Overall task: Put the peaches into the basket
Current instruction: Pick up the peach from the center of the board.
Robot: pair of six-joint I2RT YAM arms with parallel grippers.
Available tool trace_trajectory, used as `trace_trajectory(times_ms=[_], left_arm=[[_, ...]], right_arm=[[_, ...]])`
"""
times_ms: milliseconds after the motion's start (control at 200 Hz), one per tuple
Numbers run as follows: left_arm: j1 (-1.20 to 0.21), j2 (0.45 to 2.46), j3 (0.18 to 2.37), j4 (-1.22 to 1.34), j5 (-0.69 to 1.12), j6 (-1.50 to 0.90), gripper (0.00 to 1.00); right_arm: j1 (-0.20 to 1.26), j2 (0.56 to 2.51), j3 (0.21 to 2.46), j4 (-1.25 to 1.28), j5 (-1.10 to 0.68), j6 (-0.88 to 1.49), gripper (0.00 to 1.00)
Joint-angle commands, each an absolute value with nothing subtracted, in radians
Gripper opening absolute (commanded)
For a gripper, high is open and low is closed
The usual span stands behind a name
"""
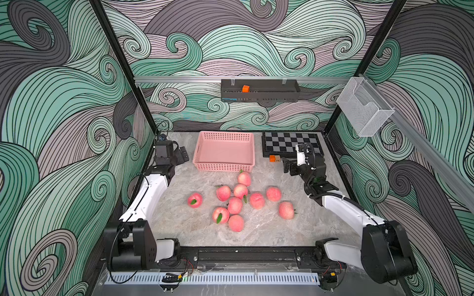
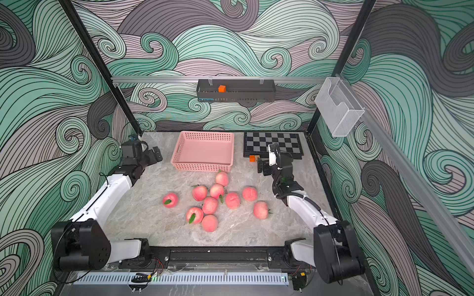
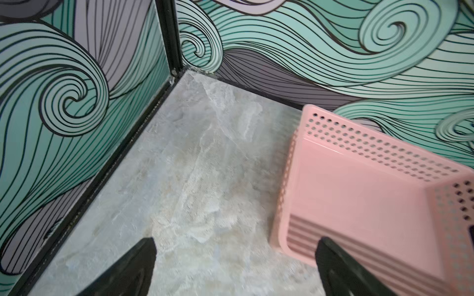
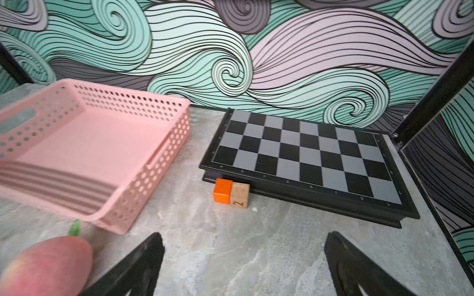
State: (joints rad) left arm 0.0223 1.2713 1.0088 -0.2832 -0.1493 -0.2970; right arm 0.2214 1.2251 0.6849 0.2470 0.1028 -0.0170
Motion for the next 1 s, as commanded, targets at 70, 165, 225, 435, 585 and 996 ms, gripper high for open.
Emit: trace_trajectory(times_ms=[70, 165, 225, 435, 585, 996], left_arm=[[-0.063, 1.158, 1.099, -0.745, -0.072, -0.402, 0.99], [-0.106, 1.114, 1.064, -0.813, -0.037, -0.434, 0.97], [-0.121, 1.098, 1.015, -0.798, 0.007, -0.466, 0.96], [-0.164, 1.182, 0.941, -0.866, -0.003, -0.532, 0.99], [-0.166, 1.236, 0.88, -0.826, -0.002, -0.563, 0.99], [-0.184, 1.378, 0.85, -0.76, 0.0, -0.569, 0.98]], right_arm=[[0.34, 1.127, 0.811, -0.144, 0.051, -0.059, 0.99], [0.402, 1.077, 0.861, -0.264, 0.007, -0.06, 0.99], [0.438, 1.057, 0.886, -0.331, -0.015, -0.051, 0.99], [0.577, 1.04, 0.914, -0.474, -0.068, 0.018, 0.99], [0.658, 1.057, 0.902, -0.49, -0.058, 0.03, 0.99], [0.683, 1.095, 0.856, -0.445, -0.104, 0.041, 0.99]])
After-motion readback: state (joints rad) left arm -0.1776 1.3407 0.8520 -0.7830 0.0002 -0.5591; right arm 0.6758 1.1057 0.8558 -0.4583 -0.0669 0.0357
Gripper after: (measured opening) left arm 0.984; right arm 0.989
